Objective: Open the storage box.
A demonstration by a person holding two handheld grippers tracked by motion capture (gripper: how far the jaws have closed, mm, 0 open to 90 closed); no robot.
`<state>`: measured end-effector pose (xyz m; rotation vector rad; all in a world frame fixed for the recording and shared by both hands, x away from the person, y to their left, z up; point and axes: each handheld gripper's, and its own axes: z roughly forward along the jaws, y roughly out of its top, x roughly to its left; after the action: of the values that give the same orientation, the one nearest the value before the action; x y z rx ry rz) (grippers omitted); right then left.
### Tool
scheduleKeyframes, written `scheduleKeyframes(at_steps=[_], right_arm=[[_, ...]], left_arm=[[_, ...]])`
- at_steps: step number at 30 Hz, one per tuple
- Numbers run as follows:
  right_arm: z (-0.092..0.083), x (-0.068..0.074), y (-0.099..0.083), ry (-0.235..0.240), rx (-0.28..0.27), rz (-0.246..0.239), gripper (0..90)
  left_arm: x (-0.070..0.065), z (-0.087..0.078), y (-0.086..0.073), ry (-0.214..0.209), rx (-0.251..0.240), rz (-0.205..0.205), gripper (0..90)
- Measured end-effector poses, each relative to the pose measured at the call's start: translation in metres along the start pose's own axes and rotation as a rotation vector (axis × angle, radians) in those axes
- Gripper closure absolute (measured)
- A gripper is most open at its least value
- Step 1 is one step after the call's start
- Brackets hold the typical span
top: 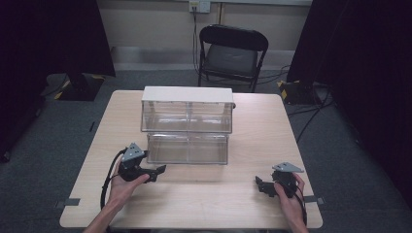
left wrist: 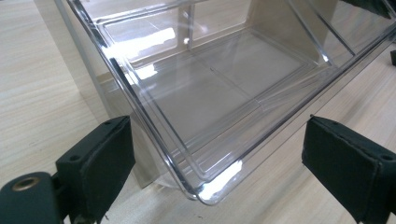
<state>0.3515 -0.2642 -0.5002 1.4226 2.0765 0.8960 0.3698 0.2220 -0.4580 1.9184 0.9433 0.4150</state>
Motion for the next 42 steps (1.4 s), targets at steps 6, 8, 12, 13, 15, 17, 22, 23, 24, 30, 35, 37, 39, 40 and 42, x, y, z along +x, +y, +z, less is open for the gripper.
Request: scheduleKeyframes(at_steps=[6,8,12,13,15,17,22,23,24,30,35,37,39,40,42], right_arm=[[0.0000,0.0000,0.0000,0.000,0.000,0.000,11.5],[0.0000,0.0000,0.0000,0.000,0.000,0.000,11.5],[0.0000,0.0000,0.0000,0.000,0.000,0.000,11.5],[0.0000,0.0000,0.0000,0.000,0.000,0.000,11.5],[0.0000,0.0000,0.0000,0.000,0.000,0.000,11.5],[0.0000,0.0000,0.0000,0.000,0.000,-0.001,11.5],[0.0000,0.0000,0.0000,0.000,0.000,0.000,11.5],[0.0000,0.0000,0.0000,0.000,0.000,0.000,11.5],[0.0000,0.0000,0.0000,0.000,0.000,0.000,11.5],[0.0000,0.0000,0.0000,0.000,0.000,0.000,11.5],[0.0001,0.0000,0.0001,0.002,0.000,-0.001,11.4],[0.0001,0.0000,0.0001,0.002,0.000,-0.001,11.4],[0.0001,0.0000,0.0001,0.001,0.000,-0.001,11.4],[0.0001,0.0000,0.0001,0.001,0.000,-0.001,11.4],[0.0001,0.0000,0.0001,0.002,0.000,-0.001,11.4]], left_arm=[[0.0002,0.0000,0.0005,-0.002,-0.001,0.003,8.8],[0.0002,-0.0003,0.0007,0.009,-0.002,0.007,9.2],[0.0018,-0.0024,0.0025,0.007,-0.023,-0.003,11.8],[0.0018,-0.0031,0.0032,0.007,-0.021,-0.002,11.6],[0.0016,-0.0030,0.0035,0.006,-0.025,0.002,11.5],[0.0014,-0.0028,0.0036,0.009,-0.021,0.003,11.5],[0.0012,-0.0025,0.0041,0.007,-0.019,-0.005,11.2],[0.0013,-0.0026,0.0042,0.006,-0.019,-0.005,11.2],[0.0013,-0.0027,0.0043,0.006,-0.019,-0.005,11.1],[0.0018,-0.0039,0.0059,0.009,-0.016,0.014,10.9],[0.0010,-0.0045,0.0065,0.007,-0.026,0.006,10.9],[0.0008,-0.0048,0.0066,0.009,-0.027,0.007,10.9],[0.0012,-0.0045,0.0067,0.006,-0.025,0.007,10.8],[0.0013,-0.0044,0.0065,0.006,-0.023,0.002,10.8],[0.0012,-0.0049,0.0068,0.005,-0.025,0.002,10.8]])
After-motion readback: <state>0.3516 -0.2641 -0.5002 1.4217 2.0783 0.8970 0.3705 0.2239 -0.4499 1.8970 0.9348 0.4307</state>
